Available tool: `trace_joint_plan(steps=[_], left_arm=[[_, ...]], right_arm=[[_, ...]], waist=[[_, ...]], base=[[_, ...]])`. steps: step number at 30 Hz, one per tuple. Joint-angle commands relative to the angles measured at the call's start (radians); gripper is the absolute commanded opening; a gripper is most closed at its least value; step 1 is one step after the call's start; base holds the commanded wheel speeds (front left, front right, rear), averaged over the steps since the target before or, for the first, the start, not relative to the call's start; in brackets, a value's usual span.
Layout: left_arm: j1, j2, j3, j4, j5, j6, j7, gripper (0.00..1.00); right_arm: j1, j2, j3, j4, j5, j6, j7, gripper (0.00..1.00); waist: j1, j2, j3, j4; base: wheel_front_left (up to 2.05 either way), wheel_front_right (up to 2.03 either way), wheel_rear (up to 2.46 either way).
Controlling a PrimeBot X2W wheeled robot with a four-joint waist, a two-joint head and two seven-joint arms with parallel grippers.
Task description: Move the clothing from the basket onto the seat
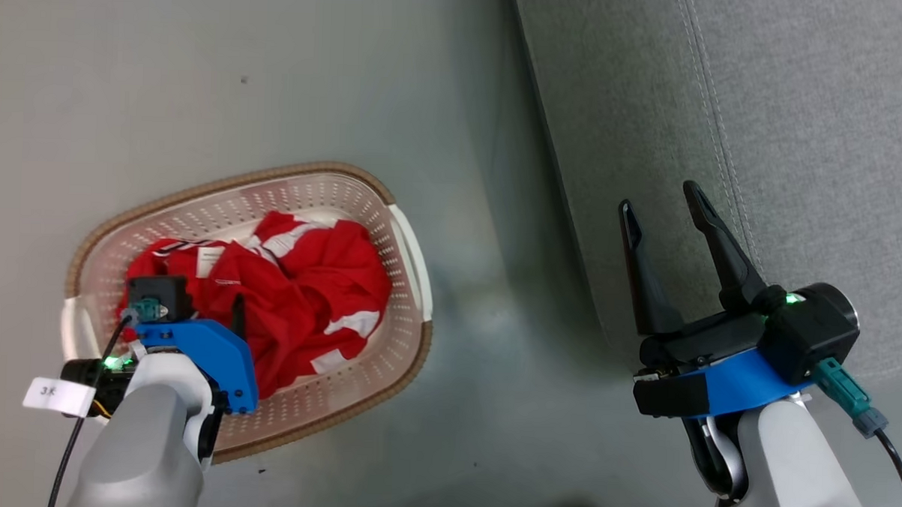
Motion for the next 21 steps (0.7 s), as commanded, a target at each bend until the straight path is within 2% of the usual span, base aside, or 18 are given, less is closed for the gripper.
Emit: trace_joint_plan(steps=[1, 14, 19, 20, 21], left_arm=[[-0.036, 0.012, 0.001, 0.020, -0.001, 0.015, 0.012, 1.00], [-0.123, 0.024, 0.025, 0.134, -0.030, 0.111, 0.099, 1.00], [-0.146, 0.027, 0.011, 0.170, -0.023, 0.118, 0.148, 0.99], [-0.151, 0.028, 0.008, 0.174, -0.023, 0.115, 0.153, 0.50], [-0.154, 0.029, 0.001, 0.178, -0.018, 0.110, 0.157, 0.43]], right_arm=[[-0.020, -0.001, 0.006, -0.013, 0.014, 0.000, -0.006, 1.00], [-0.028, -0.001, 0.036, -0.049, 0.058, 0.000, -0.006, 1.00], [-0.031, -0.001, 0.047, -0.052, 0.065, 0.000, -0.006, 1.00], [-0.031, -0.001, 0.048, -0.052, 0.065, 0.000, -0.006, 1.00], [-0.031, -0.001, 0.050, -0.051, 0.065, 0.000, -0.006, 1.00]], waist=[[-0.0003, 0.0001, 0.053, -0.044], [-0.0003, 0.0001, 0.142, -0.085], [-0.0003, 0.0001, 0.153, -0.092], [-0.0003, 0.0001, 0.155, -0.093], [-0.0003, 0.0001, 0.156, -0.094]], base=[[0.00, 0.00, 0.00], [0.00, 0.00, 0.00], [0.00, 0.00, 0.00], [0.00, 0.00, 0.00], [0.00, 0.00, 0.00]])
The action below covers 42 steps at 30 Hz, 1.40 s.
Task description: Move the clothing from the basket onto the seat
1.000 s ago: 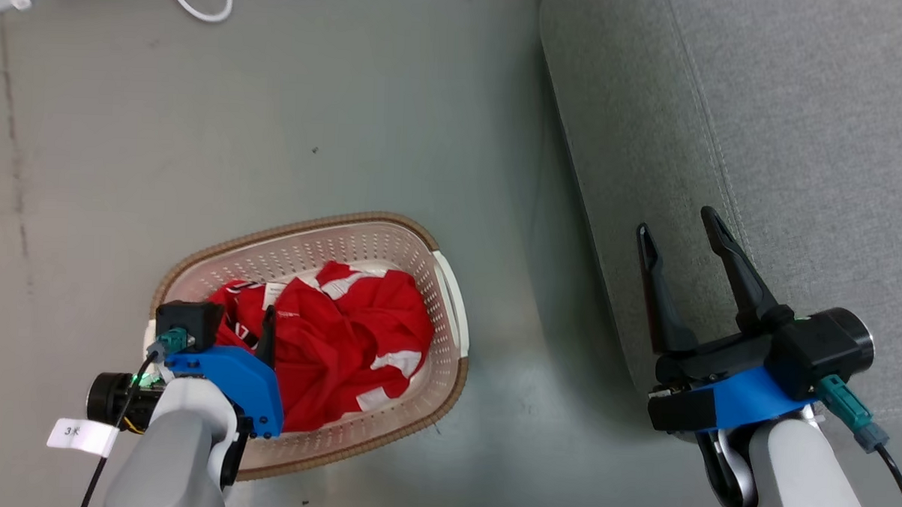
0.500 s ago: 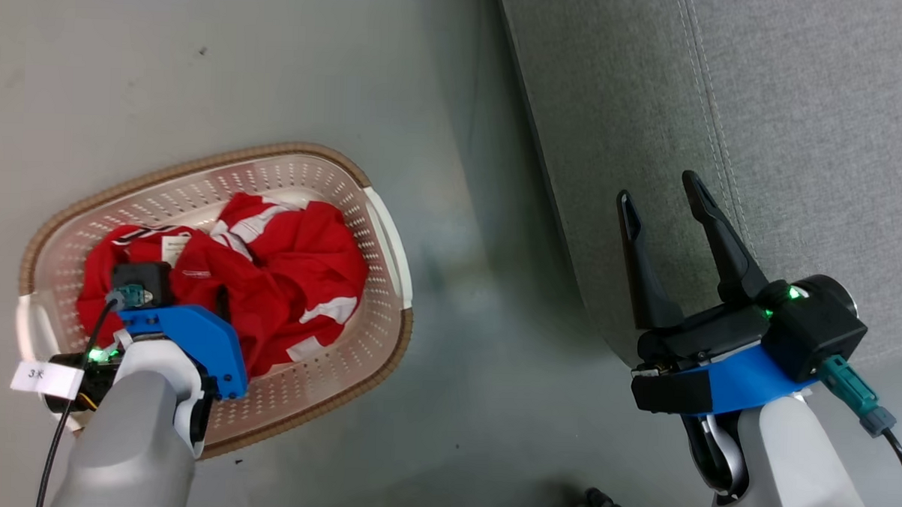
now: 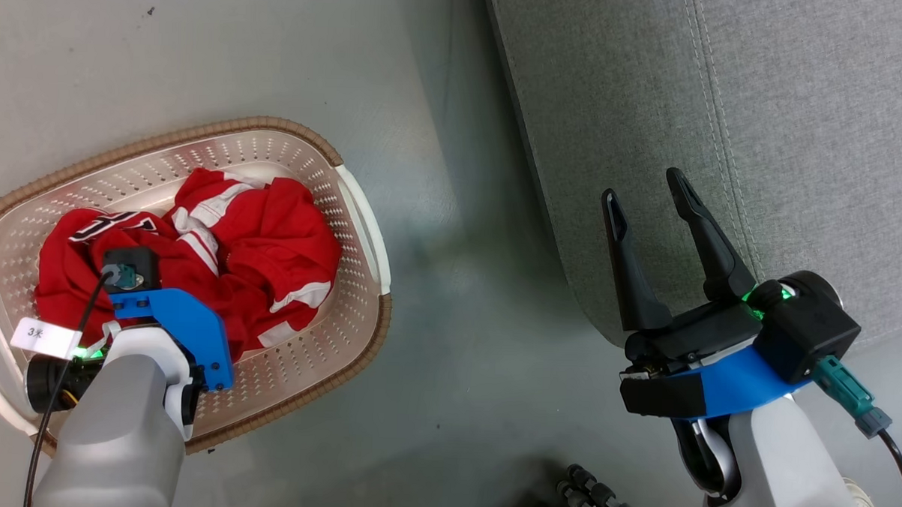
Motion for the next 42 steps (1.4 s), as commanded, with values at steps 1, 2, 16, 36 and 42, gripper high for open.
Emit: trace_joint_plan(steps=[1, 2, 16, 36, 42], left_arm=[[-0.020, 0.005, -0.008, 0.005, 0.009, -0.007, 0.005, 0.00], [-0.022, 0.004, -0.012, 0.008, 0.009, -0.009, 0.005, 0.00], [-0.015, -0.036, -0.053, 0.031, 0.005, -0.048, -0.028, 0.00], [0.087, -0.121, -0.120, -0.009, -0.079, -0.159, -0.236, 0.00], [0.147, -0.124, -0.217, -0.110, -0.181, -0.167, -0.247, 0.00]], right_arm=[[-0.016, -0.001, 0.002, -0.004, 0.002, 0.000, -0.005, 1.00], [-0.015, -0.001, 0.003, -0.002, 0.002, 0.000, -0.005, 1.00], [-0.012, -0.001, -0.015, 0.020, -0.018, 0.000, -0.005, 1.00], [0.063, -0.002, -0.048, 0.121, -0.069, 0.000, -0.004, 1.00], [0.115, -0.002, -0.067, 0.151, -0.084, 0.000, -0.004, 1.00]], waist=[[-0.0002, 0.0000, 0.001, -0.001], [-0.0002, 0.0000, 0.000, -0.001], [-0.0002, 0.0000, -0.062, 0.035], [-0.0002, 0.0000, -0.452, 0.196], [-0.0002, 0.0000, -0.569, 0.235]], base=[[0.00, 0.00, 0.00], [0.00, 0.00, 0.00], [0.00, 0.00, 0.00], [0.00, 0.00, 0.00], [0.00, 0.00, 0.00]])
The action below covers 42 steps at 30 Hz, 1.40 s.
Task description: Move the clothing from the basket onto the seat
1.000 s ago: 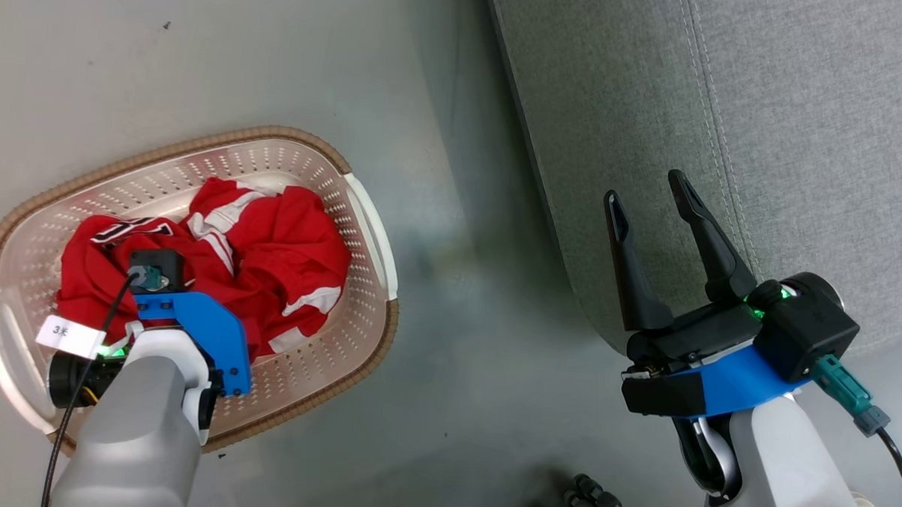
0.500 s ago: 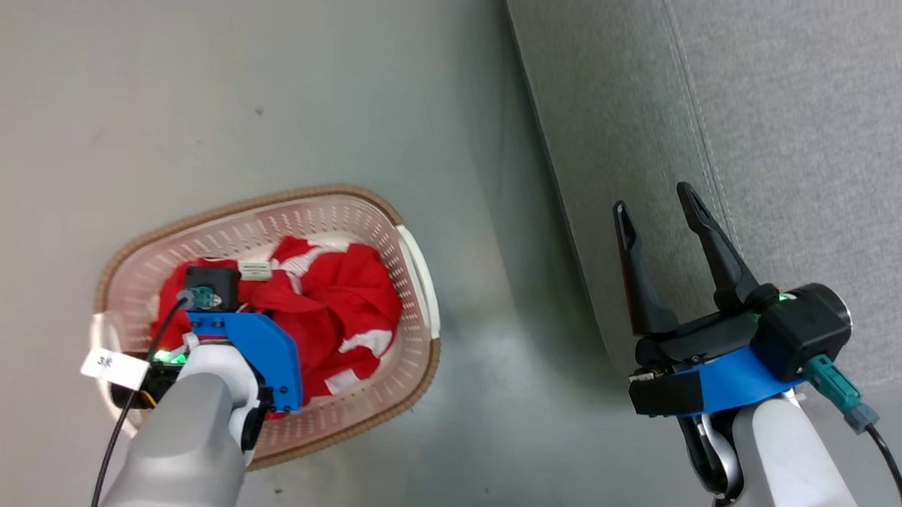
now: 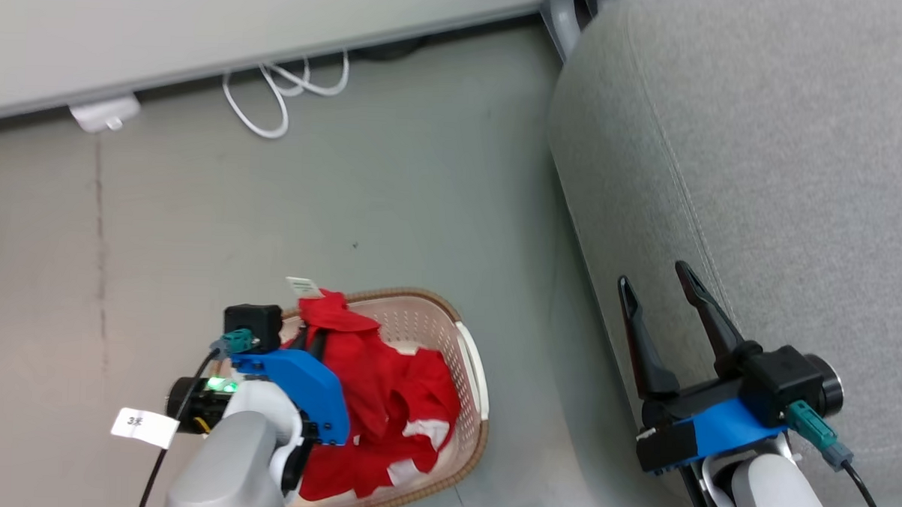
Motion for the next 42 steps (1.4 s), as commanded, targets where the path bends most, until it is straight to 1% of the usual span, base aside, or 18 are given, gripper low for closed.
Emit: trace_joint_plan(steps=[1, 5, 10, 14, 24, 29, 34, 39, 42], left_arm=[[0.014, -0.002, -0.016, -0.020, -0.014, -0.009, 0.003, 0.00], [0.037, -0.001, -0.092, -0.109, -0.083, -0.008, 0.011, 0.00], [0.037, -0.001, -0.150, -0.194, -0.132, -0.008, 0.018, 0.00], [0.018, -0.001, -0.181, -0.254, -0.154, 0.009, 0.027, 0.00], [-0.051, -0.001, -0.268, -0.373, -0.185, 0.034, 0.063, 0.00], [-0.100, -0.001, -0.319, -0.432, -0.229, 0.043, 0.077, 0.00], [-0.157, -0.001, -0.359, -0.464, -0.254, 0.066, 0.078, 0.00], [-0.192, -0.001, -0.399, -0.464, -0.282, 0.088, 0.070, 0.00], [-0.200, -0.001, -0.419, -0.459, -0.300, 0.093, 0.056, 0.00]], right_arm=[[0.014, -0.003, -0.006, 0.005, -0.007, 0.000, -0.003, 1.00], [0.048, -0.003, -0.019, 0.023, -0.012, 0.000, -0.003, 1.00], [0.077, -0.003, -0.021, 0.028, -0.011, 0.000, 0.001, 1.00], [0.093, -0.003, -0.019, 0.028, -0.011, 0.000, 0.007, 1.00], [0.121, -0.003, 0.000, 0.029, -0.011, 0.000, 0.026, 1.00], [0.135, -0.003, 0.010, 0.025, -0.019, 0.000, 0.039, 1.00], [0.142, -0.003, 0.023, 0.018, -0.011, 0.000, 0.051, 1.00], [0.142, -0.003, 0.034, 0.013, -0.009, 0.000, 0.058, 1.00], [0.144, -0.003, 0.038, 0.009, -0.010, 0.000, 0.063, 1.00]], waist=[[0.0003, 0.0000, -0.074, 0.043], [0.0003, 0.0000, -0.137, 0.068], [0.0003, 0.0000, -0.186, 0.087], [0.0003, 0.0000, -0.209, 0.098], [0.0003, 0.0000, -0.257, 0.120], [0.0003, 0.0000, -0.273, 0.132], [0.0003, 0.0000, -0.283, 0.133], [0.0003, 0.0000, -0.291, 0.127], [0.0003, 0.0000, -0.295, 0.121]], base=[[0.00, 0.00, 0.00], [0.00, 0.00, 0.00], [0.00, 0.00, 0.00], [0.00, 0.00, 0.00], [0.00, 0.00, 0.00], [0.00, 0.00, 0.00], [0.00, 0.00, 0.00], [0.00, 0.00, 0.00], [0.00, 0.00, 0.00]])
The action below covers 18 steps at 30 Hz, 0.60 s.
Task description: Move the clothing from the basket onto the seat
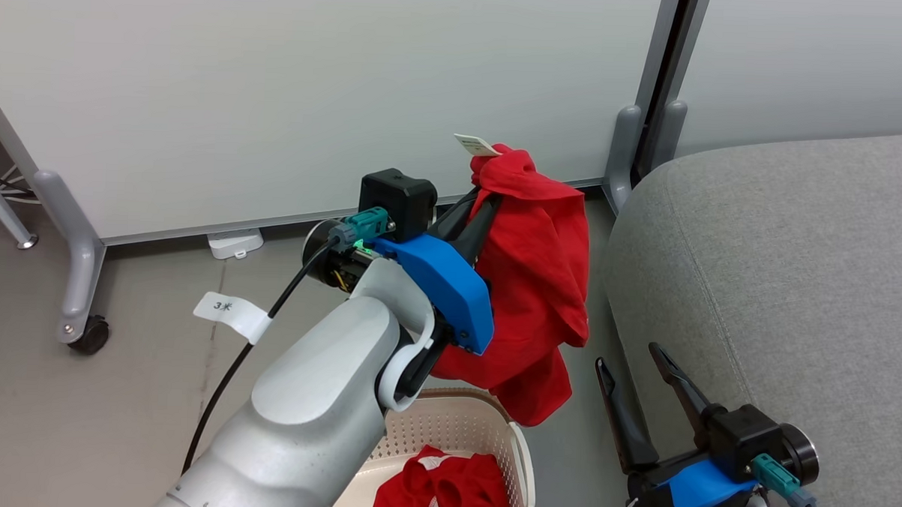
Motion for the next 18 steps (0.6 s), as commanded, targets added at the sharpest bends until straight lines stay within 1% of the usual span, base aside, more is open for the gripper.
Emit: trace_joint_plan(steps=[1, 9, 15, 18], left_arm=[[-0.016, 0.001, -0.012, 0.005, -0.015, 0.007, -0.015, 0.00], [-0.020, 0.001, -0.056, 0.026, -0.043, 0.014, -0.035, 0.00], [-0.029, 0.001, -0.089, 0.040, -0.058, 0.010, -0.042, 0.00], [-0.036, 0.001, -0.102, 0.039, -0.066, 0.007, -0.047, 0.00]], right_arm=[[0.011, -0.003, 0.000, -0.006, 0.001, 0.000, 0.003, 1.00], [-0.004, -0.003, 0.012, -0.009, 0.003, 0.000, 0.026, 1.00], [-0.072, -0.003, 0.063, 0.013, -0.013, 0.000, 0.108, 1.00], [-0.120, -0.003, 0.090, 0.033, 0.006, 0.000, 0.146, 1.00]], waist=[[0.0000, -0.0001, -0.003, -0.005], [0.0000, -0.0001, -0.002, -0.011], [0.0000, -0.0001, 0.004, -0.011], [0.0000, -0.0001, 0.008, -0.006]], base=[[0.00, 0.00, 0.00], [0.00, 0.00, 0.00], [0.00, 0.00, 0.00], [0.00, 0.00, 0.00]])
